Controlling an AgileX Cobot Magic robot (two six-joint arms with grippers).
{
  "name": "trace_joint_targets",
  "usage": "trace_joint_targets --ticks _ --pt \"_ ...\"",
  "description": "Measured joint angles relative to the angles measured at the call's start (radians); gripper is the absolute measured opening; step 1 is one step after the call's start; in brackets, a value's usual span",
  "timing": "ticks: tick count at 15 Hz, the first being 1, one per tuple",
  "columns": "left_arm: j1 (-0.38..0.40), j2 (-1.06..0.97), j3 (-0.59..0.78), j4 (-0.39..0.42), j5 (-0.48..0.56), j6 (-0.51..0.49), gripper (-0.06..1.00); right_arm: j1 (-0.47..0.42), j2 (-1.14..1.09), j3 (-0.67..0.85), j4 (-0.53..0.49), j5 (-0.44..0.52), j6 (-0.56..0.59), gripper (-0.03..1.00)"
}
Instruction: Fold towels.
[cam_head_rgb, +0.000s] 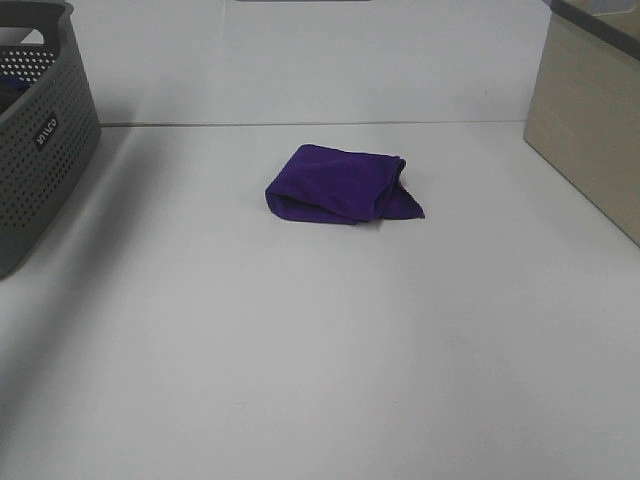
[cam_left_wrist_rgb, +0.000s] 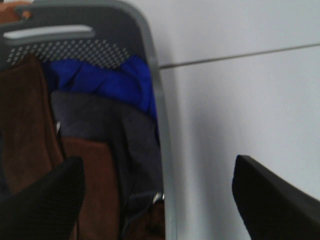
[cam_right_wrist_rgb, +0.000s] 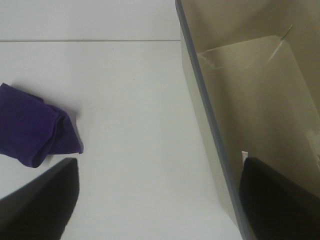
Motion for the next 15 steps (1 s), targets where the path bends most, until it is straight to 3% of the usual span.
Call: trace_joint_targets --ticks 2,3,5,6,7,9,11,15 --pt "0.021 -0.199 0.252 0.000 -0.001 0.000 0.74 0.001 -0.101 0.139 -0.002 -0.004 -0.021 0.85" --pt "0.021 -0.257 0.309 -0.001 0.000 0.002 0.74 0.001 -0.143 0.196 -0.007 -0.006 -0.021 0.85" --pt "0.020 -0.489 0.591 -0.015 -0.009 -0.015 0.74 0.001 -0.405 0.495 -0.028 -0.005 -0.023 0.85" --pt "0.020 -0.602 0.741 -0.010 -0.036 -0.037 0.74 0.001 -0.471 0.559 -0.030 -0.002 -0.023 0.85" --pt "0.020 -0.836 0.987 0.013 -0.116 -0.069 0.74 0.001 -0.719 0.781 -0.030 0.000 -0.023 0.85" --pt "0.020 -1.080 1.213 0.031 -0.198 -0.075 0.74 0.001 -0.973 0.954 -0.030 0.002 -0.023 0.85" --pt "0.020 -1.282 1.362 0.033 -0.262 -0.075 0.74 0.001 -1.218 1.084 -0.031 -0.019 -0.023 0.85" --pt "0.020 -1.620 1.574 0.037 -0.296 -0.075 0.74 0.001 -1.510 1.247 -0.072 -0.117 -0.045 0.85"
